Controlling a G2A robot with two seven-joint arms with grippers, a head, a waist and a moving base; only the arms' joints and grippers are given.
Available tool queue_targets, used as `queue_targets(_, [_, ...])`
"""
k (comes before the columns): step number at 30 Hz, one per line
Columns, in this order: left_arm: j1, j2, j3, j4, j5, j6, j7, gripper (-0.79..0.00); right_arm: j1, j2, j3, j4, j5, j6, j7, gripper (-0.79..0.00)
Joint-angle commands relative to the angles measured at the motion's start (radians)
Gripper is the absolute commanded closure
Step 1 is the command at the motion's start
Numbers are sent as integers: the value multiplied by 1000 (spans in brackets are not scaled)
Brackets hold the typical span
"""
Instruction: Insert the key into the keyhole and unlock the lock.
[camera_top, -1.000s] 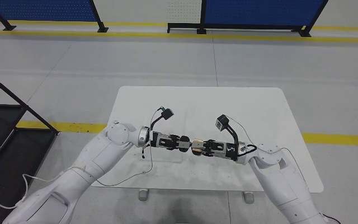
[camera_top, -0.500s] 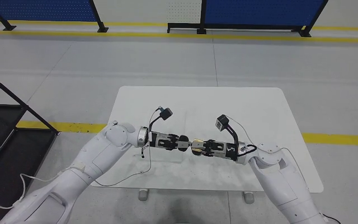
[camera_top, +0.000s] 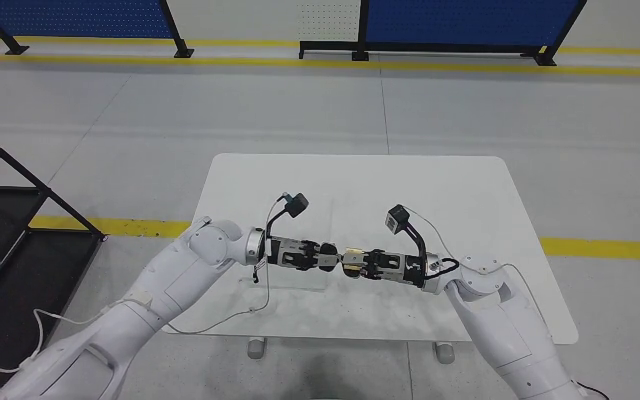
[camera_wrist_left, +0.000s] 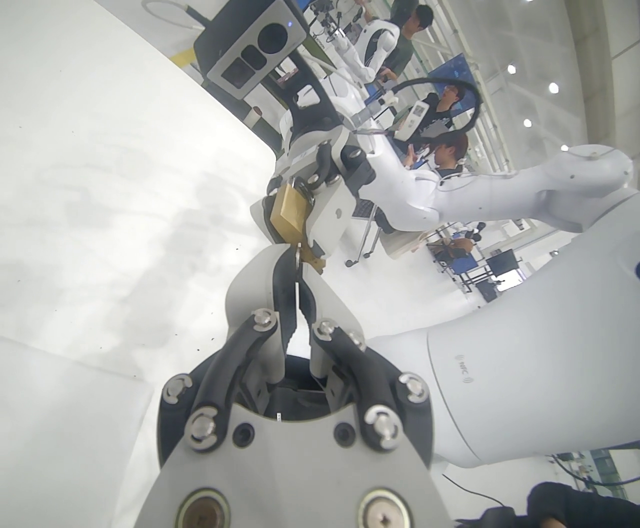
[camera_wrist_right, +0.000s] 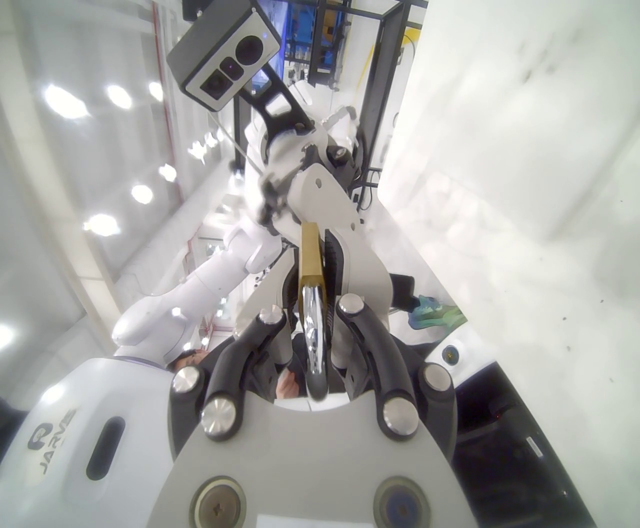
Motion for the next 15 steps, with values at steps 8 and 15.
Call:
queue_targets(8, [-2, 8, 12, -4, 67, -55, 55, 0, 0, 0, 0, 0, 0, 0, 0, 0])
queue_targets(15, [-8, 12, 21, -1, 107, -90, 91, 0, 0, 0, 0, 0, 0, 0, 0, 0])
